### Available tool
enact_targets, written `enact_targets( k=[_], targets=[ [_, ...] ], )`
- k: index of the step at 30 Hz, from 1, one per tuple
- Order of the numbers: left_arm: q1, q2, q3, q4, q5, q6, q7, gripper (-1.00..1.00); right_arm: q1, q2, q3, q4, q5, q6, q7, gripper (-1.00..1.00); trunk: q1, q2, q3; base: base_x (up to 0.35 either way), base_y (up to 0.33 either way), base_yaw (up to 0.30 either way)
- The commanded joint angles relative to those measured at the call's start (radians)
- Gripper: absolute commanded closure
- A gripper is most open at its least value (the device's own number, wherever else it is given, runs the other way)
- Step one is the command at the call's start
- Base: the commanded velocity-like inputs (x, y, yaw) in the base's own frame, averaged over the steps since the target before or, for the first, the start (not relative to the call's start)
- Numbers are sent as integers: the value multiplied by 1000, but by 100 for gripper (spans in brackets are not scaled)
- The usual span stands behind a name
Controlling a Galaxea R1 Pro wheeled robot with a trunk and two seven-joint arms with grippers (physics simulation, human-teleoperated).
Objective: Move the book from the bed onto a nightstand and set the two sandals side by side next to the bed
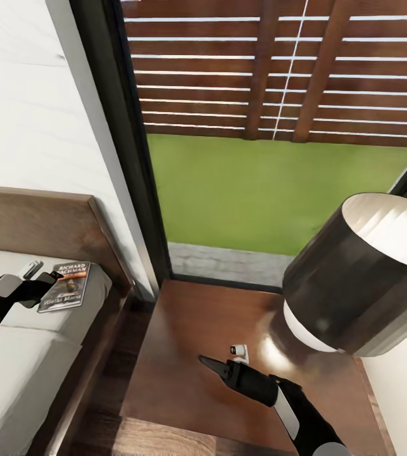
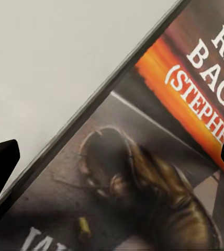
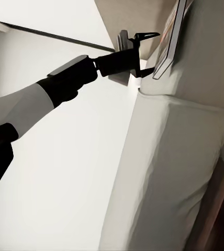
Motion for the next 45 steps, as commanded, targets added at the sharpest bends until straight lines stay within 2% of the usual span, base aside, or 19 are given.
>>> enact_targets(
  k=[1, 45],
  targets=[
    [1, 0, 3, 0, 14, 8, 11, -100, 0, 1, -3, 0, 0, 10, 4, -100, 0, 0, -1, -18, -29, 0],
    [1, 1, 3, 0, 11, 8, 11, -100, 0, 1, -3, 0, 0, 10, 4, -100, 0, 0, -1, -2, -3, 0]
  ],
)
